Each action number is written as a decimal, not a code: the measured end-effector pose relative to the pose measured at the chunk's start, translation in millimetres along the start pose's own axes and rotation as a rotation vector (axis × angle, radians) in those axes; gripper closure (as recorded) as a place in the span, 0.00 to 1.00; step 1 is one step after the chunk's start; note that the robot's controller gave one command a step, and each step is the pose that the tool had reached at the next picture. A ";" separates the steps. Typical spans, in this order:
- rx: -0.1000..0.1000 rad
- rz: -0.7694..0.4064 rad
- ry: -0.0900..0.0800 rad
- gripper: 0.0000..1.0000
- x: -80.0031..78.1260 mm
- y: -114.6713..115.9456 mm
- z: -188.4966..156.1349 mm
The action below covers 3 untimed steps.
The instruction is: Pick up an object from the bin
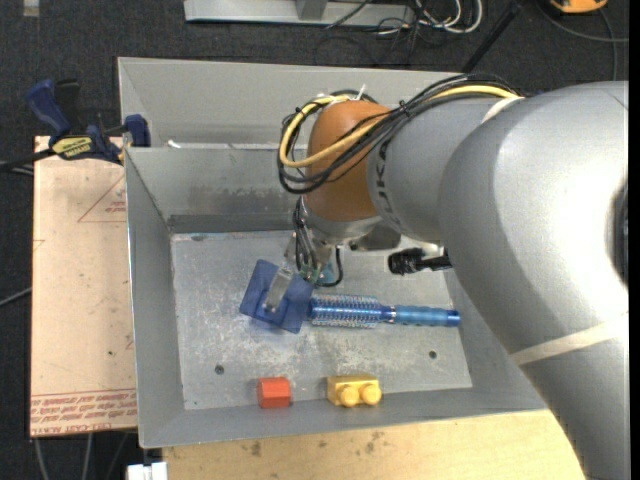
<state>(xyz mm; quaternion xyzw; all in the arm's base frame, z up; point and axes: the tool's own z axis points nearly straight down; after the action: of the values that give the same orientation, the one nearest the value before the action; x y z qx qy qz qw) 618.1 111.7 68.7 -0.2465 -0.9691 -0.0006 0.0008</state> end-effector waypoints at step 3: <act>-0.006 -0.006 -0.010 1.00 -2.1 3.5 -90.8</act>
Offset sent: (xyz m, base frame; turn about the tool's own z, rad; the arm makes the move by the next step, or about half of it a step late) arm 0.0000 0.0000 0.0000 0.0000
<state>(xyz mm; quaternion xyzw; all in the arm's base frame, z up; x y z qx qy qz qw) 621.7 113.6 159.5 -0.2435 -0.9699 -0.0025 -0.0045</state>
